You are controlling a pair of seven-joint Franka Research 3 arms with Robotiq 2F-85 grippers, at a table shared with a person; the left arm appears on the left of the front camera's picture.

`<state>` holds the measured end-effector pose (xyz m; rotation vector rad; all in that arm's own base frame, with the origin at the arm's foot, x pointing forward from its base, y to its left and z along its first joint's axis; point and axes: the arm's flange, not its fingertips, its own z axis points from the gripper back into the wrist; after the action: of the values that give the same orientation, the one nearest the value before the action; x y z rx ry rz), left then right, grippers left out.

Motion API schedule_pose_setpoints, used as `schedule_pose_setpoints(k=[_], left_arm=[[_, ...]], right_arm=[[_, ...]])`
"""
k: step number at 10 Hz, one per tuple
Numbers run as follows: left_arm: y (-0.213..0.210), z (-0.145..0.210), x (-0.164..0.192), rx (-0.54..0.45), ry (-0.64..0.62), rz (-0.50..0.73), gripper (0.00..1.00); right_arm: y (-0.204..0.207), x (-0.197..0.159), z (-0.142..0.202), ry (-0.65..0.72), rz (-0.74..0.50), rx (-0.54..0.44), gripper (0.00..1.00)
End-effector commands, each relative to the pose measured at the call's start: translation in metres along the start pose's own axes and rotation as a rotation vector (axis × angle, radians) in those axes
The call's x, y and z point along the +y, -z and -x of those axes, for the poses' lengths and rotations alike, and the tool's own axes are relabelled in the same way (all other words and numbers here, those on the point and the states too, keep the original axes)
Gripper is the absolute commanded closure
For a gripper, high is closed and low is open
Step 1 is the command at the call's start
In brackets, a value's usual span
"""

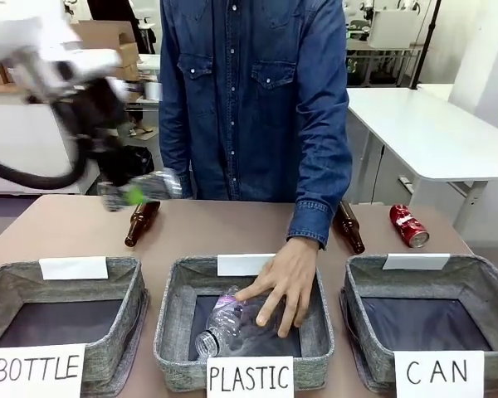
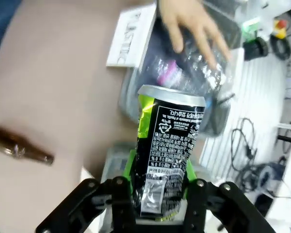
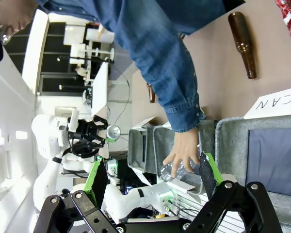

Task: Sort the can waste into the basket.
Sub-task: Pick up the can waste from the table and place it in the right Fabric basket.

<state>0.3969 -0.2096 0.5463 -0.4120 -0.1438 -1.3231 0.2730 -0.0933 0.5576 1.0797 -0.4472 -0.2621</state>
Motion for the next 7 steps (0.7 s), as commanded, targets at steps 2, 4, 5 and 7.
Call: schedule_pose_setpoints(k=[2,4,5,7], left_arm=[[-0.005,0.015,0.013,0.033,0.013,-0.044,0.6],[-0.035,0.068,0.021,0.2,0.064,-0.132,0.6],[-0.054,0.117,0.022,0.272,0.058,-0.124,0.6],[-0.081,0.196,0.01,0.209,-0.027,-0.135,0.6]], right_arm=[[0.0,0.001,-0.003,-0.024,-0.026,-0.005,0.0],[0.0,0.001,-0.003,-0.024,-0.026,-0.005,0.0],[0.0,0.001,-0.003,-0.024,-0.026,-0.005,0.0],[0.0,0.001,-0.003,-0.024,-0.026,-0.005,0.0]])
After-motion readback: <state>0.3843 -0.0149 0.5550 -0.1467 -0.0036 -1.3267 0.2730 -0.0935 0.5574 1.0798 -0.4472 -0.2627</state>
